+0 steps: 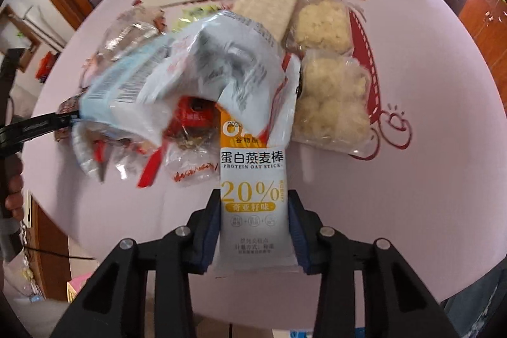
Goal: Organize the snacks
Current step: 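Grasp the red Cookies pack with the left gripper while the right grasps the white oat stick, then carry both packs over the white bin and open both grippers to drop them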
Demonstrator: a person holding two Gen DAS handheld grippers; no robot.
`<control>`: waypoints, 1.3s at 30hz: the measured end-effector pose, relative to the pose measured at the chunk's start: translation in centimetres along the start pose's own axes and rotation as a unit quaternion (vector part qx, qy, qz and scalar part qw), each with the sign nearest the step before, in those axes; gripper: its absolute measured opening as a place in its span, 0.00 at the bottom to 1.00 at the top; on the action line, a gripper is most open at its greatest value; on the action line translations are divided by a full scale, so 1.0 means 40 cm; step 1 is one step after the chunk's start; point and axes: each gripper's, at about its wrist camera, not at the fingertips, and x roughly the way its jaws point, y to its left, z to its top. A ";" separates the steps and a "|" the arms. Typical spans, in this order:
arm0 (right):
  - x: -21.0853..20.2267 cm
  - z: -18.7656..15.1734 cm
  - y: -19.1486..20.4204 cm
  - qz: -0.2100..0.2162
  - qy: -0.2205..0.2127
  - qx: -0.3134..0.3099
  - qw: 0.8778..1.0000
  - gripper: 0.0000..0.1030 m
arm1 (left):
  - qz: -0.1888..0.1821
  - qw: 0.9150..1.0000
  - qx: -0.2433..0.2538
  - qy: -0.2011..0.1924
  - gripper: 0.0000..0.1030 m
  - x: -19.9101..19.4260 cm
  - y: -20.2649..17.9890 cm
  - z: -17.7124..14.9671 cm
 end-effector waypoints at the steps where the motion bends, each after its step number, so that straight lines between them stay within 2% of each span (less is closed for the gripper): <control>1: -0.018 -0.005 -0.003 0.008 -0.002 -0.003 1.000 0.38 | -0.001 1.000 0.003 -0.008 0.47 -0.017 0.005 0.002; 5: -0.086 -0.008 -0.021 0.028 -0.017 -0.011 0.999 0.38 | -0.015 0.999 0.014 -0.050 0.47 -0.132 -0.017 0.020; 10: -0.174 0.030 -0.031 0.043 -0.059 -0.016 0.997 0.38 | -0.048 0.993 0.020 -0.109 0.47 -0.274 -0.069 0.077; 16: -0.258 0.139 -0.036 0.072 -0.109 -0.031 0.991 0.39 | -0.086 0.985 0.043 -0.144 0.47 -0.400 -0.162 0.172; 20: -0.293 0.232 -0.053 0.089 -0.130 -0.038 0.987 0.39 | -0.080 0.982 0.068 -0.160 0.47 -0.438 -0.233 0.255; 22: -0.302 0.295 -0.063 0.098 -0.138 -0.037 0.985 0.39 | -0.077 0.981 0.079 -0.157 0.48 -0.441 -0.265 0.288; 27: -0.300 0.454 -0.076 0.079 -0.155 -0.030 0.984 0.40 | -0.060 0.982 0.107 -0.145 0.48 -0.404 -0.350 0.412; 31: -0.244 0.584 -0.084 0.059 -0.150 -0.016 0.987 0.40 | -0.056 0.985 0.105 -0.125 0.48 -0.344 -0.390 0.497; 35: -0.189 0.680 -0.086 0.031 -0.145 -0.006 0.989 0.41 | -0.042 0.986 0.103 -0.123 0.49 -0.283 -0.415 0.561; 37: -0.163 0.722 -0.089 0.028 -0.137 -0.003 0.990 0.42 | -0.038 0.987 0.103 -0.119 0.53 -0.255 -0.425 0.589; 38: -0.146 0.743 -0.091 0.028 -0.132 0.001 0.991 0.42 | -0.033 0.987 0.100 -0.117 0.60 -0.244 -0.427 0.600; 39: -0.133 0.761 -0.095 0.024 -0.128 0.010 0.991 0.42 | -0.027 0.988 0.096 -0.117 0.74 -0.235 -0.428 0.609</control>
